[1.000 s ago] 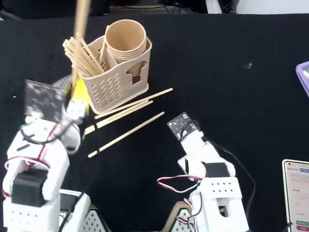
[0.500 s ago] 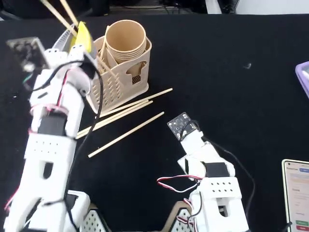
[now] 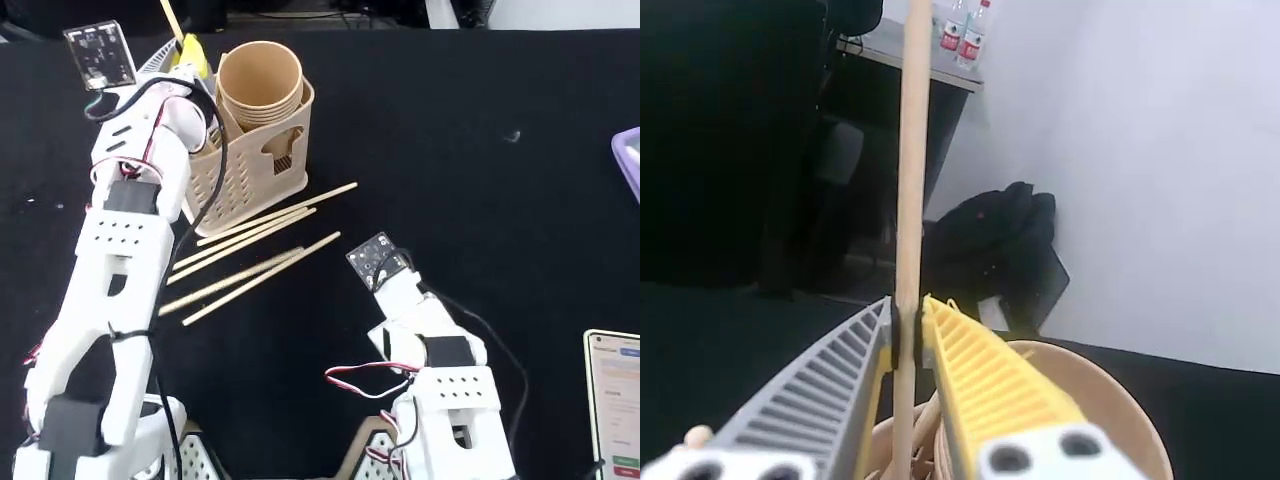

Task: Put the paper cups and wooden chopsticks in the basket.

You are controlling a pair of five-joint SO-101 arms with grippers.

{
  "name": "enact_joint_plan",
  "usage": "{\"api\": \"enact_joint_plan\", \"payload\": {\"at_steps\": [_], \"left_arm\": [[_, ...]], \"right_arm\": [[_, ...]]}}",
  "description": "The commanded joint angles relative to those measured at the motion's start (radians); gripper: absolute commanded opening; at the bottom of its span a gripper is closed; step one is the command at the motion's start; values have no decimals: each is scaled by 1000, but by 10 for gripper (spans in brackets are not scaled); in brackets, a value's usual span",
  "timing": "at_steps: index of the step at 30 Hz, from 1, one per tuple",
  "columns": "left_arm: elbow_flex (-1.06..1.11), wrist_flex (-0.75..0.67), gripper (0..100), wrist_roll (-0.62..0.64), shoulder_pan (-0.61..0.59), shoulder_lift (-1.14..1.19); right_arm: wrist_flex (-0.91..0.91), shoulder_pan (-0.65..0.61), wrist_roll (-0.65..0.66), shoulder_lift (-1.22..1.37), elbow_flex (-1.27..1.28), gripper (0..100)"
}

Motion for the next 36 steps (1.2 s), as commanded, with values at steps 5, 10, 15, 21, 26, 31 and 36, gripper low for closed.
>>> {"api": "enact_joint_plan", "payload": {"at_steps": [5, 10, 15, 21, 26, 31, 36], "left_arm": [[7, 0, 96, 5, -12, -5], [-13, 140, 130, 5, -12, -6], [-64, 296, 130, 5, -27, -60], [8, 572, 130, 5, -35, -302], [162, 546, 130, 3, -39, -500], [308, 489, 130, 3, -41, -721], [506, 489, 130, -12, -42, -951]], "right_arm": [[-18, 11, 2, -22, -4, 254], [-18, 11, 2, -22, -4, 254], [-18, 11, 2, -22, -4, 254], [-18, 11, 2, -22, -4, 254], [-18, 11, 2, -22, -4, 254], [-18, 11, 2, -22, -4, 254], [-18, 11, 2, -22, -4, 254]]}}
